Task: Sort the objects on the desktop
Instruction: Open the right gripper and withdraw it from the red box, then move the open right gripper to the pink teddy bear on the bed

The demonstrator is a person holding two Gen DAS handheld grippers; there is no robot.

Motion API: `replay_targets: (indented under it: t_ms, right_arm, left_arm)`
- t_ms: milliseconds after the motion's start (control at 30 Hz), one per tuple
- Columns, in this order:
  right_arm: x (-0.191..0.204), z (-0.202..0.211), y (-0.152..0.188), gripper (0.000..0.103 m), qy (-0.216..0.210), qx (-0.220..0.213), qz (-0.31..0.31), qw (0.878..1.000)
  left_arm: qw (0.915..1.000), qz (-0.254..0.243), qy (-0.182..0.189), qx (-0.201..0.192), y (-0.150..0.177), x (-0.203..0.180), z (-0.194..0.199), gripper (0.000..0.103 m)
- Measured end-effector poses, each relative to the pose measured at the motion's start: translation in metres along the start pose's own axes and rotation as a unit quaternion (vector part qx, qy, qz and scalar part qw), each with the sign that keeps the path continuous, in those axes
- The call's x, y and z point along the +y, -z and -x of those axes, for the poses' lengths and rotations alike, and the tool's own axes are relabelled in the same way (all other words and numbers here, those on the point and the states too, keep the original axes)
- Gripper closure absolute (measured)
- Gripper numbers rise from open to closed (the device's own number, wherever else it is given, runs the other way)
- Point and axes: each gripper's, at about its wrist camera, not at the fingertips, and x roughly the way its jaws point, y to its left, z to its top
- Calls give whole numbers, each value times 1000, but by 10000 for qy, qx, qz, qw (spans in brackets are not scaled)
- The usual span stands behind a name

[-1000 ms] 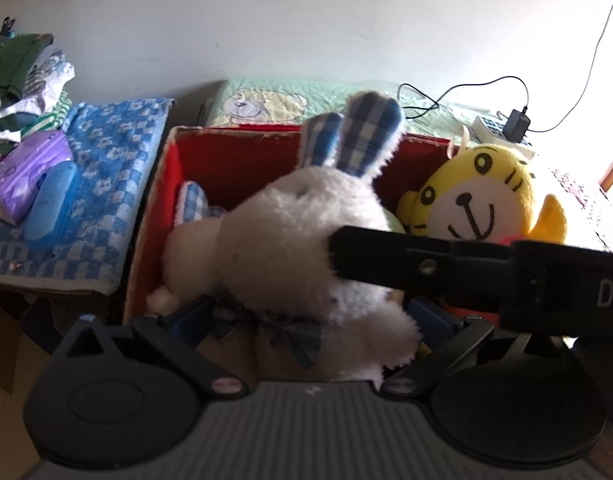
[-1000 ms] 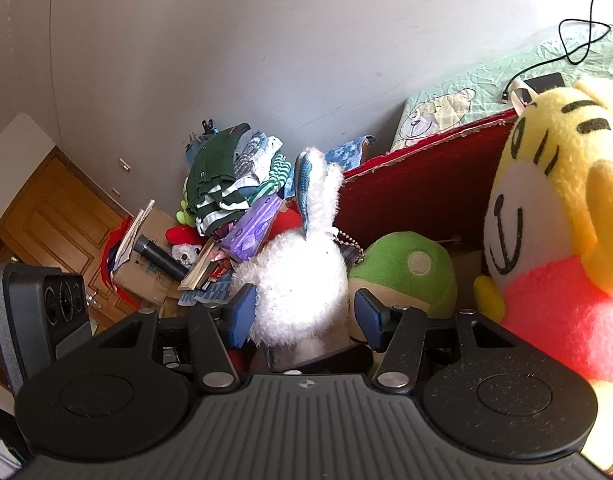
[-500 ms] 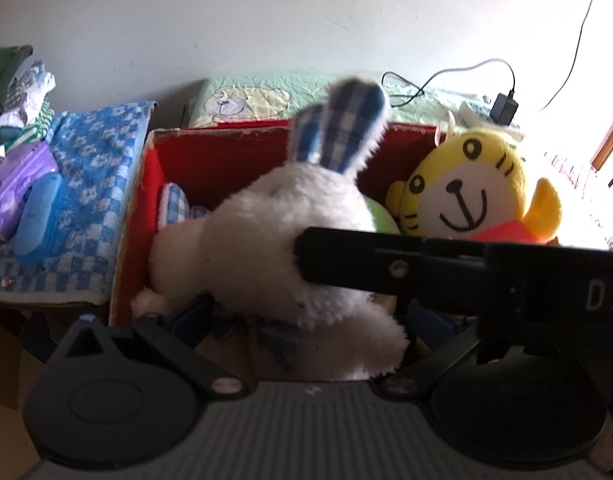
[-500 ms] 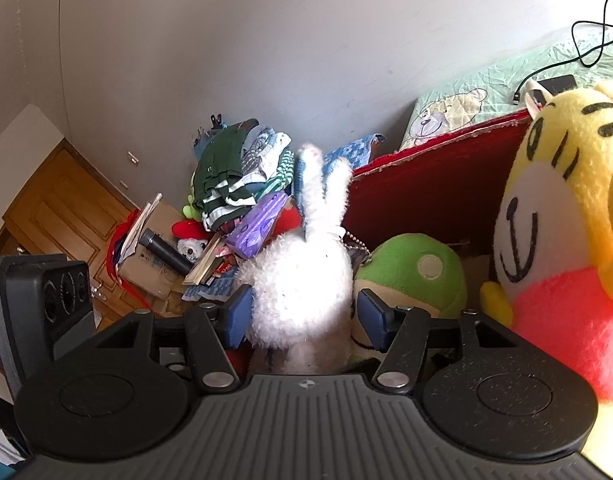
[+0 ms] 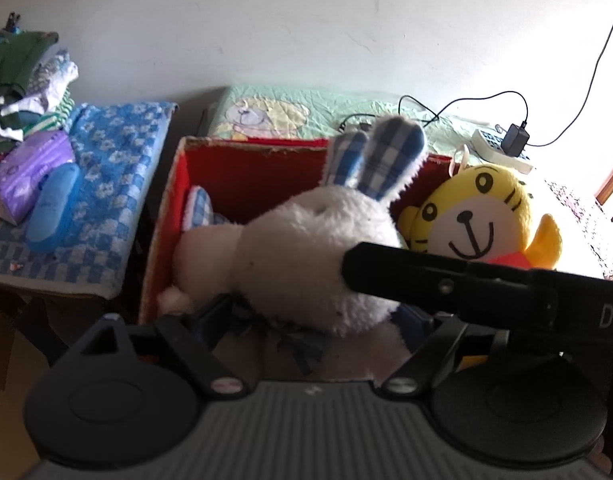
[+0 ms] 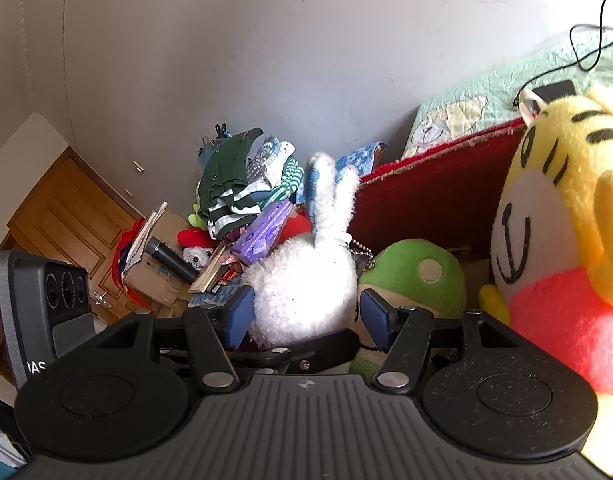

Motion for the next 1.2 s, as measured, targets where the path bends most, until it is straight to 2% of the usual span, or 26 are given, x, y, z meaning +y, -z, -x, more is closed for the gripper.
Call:
replay_targets:
  t_ms: [200,367,567,733,867,967,1067,1200]
  right_arm:
    - [5,10,3,39,125,-165,38,9998]
    - [9,24,7,36,300,-353,176,9988]
    - [-5,66,5,40,62,-907,-82,9958]
    - [-35,114,0,42,142,-1446,-612,9875]
    - [-72,153,-6,44,572,-1711,-1033,9782]
    - [-106,171,-9,47,1148,-1572,-1356,9714]
    - [-136,187,-5,48,1494,-1374,-1603,9660]
    - [-170,206,4,48,1708,-1136,-1755,9629]
  left_arm:
    - [9993,-204,-259,-200,5,-9,18,6]
    - [9979,-150,-465,-431,8,-13,35,6]
    - [9961,-136,-450,-742,6,-25,61,6]
    - [9951,-174,125,-966,-1,-51,79,6]
    - [9917,-314,817,-944,-2,-90,75,6]
    - [9882,-396,1310,-693,-1,-124,59,6]
    - [9821,-552,1740,-473,3,-162,43,6]
    - [9804,-847,1757,-265,13,-212,14,6]
